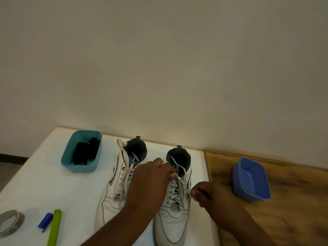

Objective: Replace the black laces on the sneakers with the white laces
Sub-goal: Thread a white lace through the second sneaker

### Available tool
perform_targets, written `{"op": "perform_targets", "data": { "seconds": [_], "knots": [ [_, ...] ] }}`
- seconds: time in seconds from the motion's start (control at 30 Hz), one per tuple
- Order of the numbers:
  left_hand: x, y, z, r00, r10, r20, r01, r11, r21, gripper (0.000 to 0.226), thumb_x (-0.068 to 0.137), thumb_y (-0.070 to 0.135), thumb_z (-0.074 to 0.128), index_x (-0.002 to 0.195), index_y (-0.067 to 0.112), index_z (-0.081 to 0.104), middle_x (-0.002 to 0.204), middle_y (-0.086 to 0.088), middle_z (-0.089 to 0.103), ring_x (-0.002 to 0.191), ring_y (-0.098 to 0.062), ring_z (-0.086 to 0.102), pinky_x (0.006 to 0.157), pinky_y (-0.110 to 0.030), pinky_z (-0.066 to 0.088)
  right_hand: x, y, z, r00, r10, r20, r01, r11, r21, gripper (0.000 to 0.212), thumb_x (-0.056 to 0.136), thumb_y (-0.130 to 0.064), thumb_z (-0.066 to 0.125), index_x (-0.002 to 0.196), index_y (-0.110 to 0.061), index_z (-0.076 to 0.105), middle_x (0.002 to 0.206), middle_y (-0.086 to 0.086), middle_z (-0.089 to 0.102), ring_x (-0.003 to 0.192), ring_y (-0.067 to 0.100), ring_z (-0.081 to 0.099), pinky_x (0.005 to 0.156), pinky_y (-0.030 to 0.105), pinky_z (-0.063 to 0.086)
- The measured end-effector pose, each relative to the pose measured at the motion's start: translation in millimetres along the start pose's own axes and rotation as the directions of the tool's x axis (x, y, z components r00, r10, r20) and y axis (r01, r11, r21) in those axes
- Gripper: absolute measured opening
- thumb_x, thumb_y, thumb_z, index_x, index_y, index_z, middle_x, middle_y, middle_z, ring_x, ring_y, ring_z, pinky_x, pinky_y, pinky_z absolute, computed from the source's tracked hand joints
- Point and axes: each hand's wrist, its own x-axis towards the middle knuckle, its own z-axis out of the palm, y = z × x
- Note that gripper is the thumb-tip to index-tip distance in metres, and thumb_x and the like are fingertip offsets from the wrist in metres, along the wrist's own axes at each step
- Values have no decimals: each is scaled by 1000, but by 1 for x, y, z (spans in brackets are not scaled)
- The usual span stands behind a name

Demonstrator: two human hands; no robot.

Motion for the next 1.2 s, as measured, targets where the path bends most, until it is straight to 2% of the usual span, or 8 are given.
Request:
{"op": "perform_targets", "data": {
  "seconds": [0.13, 0.3, 0.4, 0.5, 0.67, 0.9, 1.0, 1.2],
  "knots": [
    [-1, 2, -2, 997, -69, 45, 68, 997, 35, 22, 103, 43, 46, 104, 35, 66, 94, 13, 62, 83, -6, 59, 84, -31, 47, -3, 9, -8, 994, 55, 90, -35, 978, -204, 24, 105, -32, 52, 86, -31, 66, 75, -8, 62, 69, 4, 57, 67, 16, 46],
    [-7, 10, 1, 993, -104, 53, 104, 994, 15, 23, 104, 39, 40, 111, 32, 60, 104, 12, 59, 85, -5, 57, 76, -22, 44, -7, 11, -1, 997, 34, 64, -8, 926, -378, 15, 106, -29, 47, 103, -34, 61, 91, -13, 58, 87, 6, 59, 66, 11, 38],
    [-11, 9, 3, 989, -126, 82, 127, 992, -12, 20, 103, 40, 39, 111, 33, 55, 107, 13, 54, 89, -5, 54, 79, -22, 47, -10, 5, 2, 1000, -1, 11, 5, 936, -351, 21, 107, -34, 42, 120, -37, 58, 104, -14, 61, 89, 5, 59, 73, 13, 45],
    [-12, 10, 5, 990, -109, 92, 108, 994, 12, 21, 97, 42, 38, 109, 34, 53, 106, 13, 50, 88, -4, 51, 78, -26, 50, -11, -8, 4, 999, -34, -12, 31, 976, -215, 25, 107, -38, 40, 126, -39, 55, 115, -15, 61, 96, 5, 59, 87, 22, 51],
    [-13, 12, 9, 986, -110, 122, 106, 994, 35, 22, 98, 43, 38, 112, 33, 52, 107, 13, 52, 87, -5, 52, 79, -26, 51, -9, -17, 8, 999, -29, -18, 26, 989, -145, 22, 102, -55, 46, 106, -38, 60, 98, -15, 65, 87, 3, 62, 78, 21, 52],
    [-13, 12, 12, 988, -89, 124, 88, 996, 13, 30, 100, 52, 29, 111, 33, 50, 103, 12, 54, 81, -6, 53, 77, -24, 51, -1, -18, 25, 994, -39, -107, 18, 982, -189, 11, 102, -36, 51, 97, -34, 61, 90, -11, 63, 80, 8, 59, 68, 15, 44],
    [-12, 9, 16, 986, -88, 138, 86, 996, 15, 36, 103, 55, 26, 111, 32, 52, 104, 11, 54, 84, -5, 54, 80, -25, 50, -2, -17, 22, 996, -45, -83, 30, 984, -177, 16, 104, -35, 47, 99, -31, 61, 88, -10, 62, 78, 8, 58, 65, 14, 40],
    [-10, 3, 17, 985, -79, 150, 84, 996, -29, 23, 105, 45, 36, 112, 32, 54, 106, 11, 54, 86, -5, 56, 79, -22, 48, -5, -14, 12, 1000, -31, 3, 31, 976, -216, 16, 102, -35, 51, 87, -32, 58, 82, -10, 60, 76, 8, 56, 66, 17, 41]
  ]
}}
